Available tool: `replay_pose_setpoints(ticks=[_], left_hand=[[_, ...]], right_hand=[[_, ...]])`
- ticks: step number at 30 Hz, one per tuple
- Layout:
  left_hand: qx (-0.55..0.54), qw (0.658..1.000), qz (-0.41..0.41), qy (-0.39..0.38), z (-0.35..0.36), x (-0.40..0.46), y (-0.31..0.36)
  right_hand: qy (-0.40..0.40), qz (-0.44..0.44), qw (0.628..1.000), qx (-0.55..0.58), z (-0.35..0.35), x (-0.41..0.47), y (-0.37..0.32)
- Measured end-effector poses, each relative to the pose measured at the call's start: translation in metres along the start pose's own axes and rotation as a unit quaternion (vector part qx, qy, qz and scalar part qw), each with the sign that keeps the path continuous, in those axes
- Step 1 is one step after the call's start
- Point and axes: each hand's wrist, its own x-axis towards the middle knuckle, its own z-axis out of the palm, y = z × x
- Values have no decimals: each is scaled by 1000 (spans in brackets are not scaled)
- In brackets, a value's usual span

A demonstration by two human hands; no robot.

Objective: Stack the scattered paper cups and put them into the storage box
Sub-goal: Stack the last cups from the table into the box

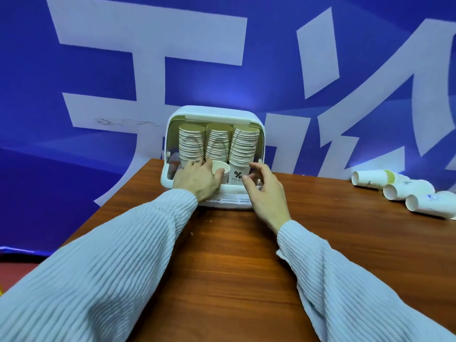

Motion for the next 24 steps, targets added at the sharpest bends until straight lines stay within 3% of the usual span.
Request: replay_pose_setpoints(ticks=[3,7,9,14,24], left_hand=[[9,1000,-16,-6,-6,1,9],[-53,978,72,187,2,-17,40],[-100,964,130,209,16,-30,71],[-177,954,204,132,54,-48,156],[-289,921,259,-24,120,-85,313]], right_hand=[[10,10,1000,10,-12,-5,3],[32,30,999,11,-38,-11,15],[45,49,998,6,-55,-15,24],[88,91,992,-10,-113,-28,57],[192,182,959,-107,-268,-77,131]])
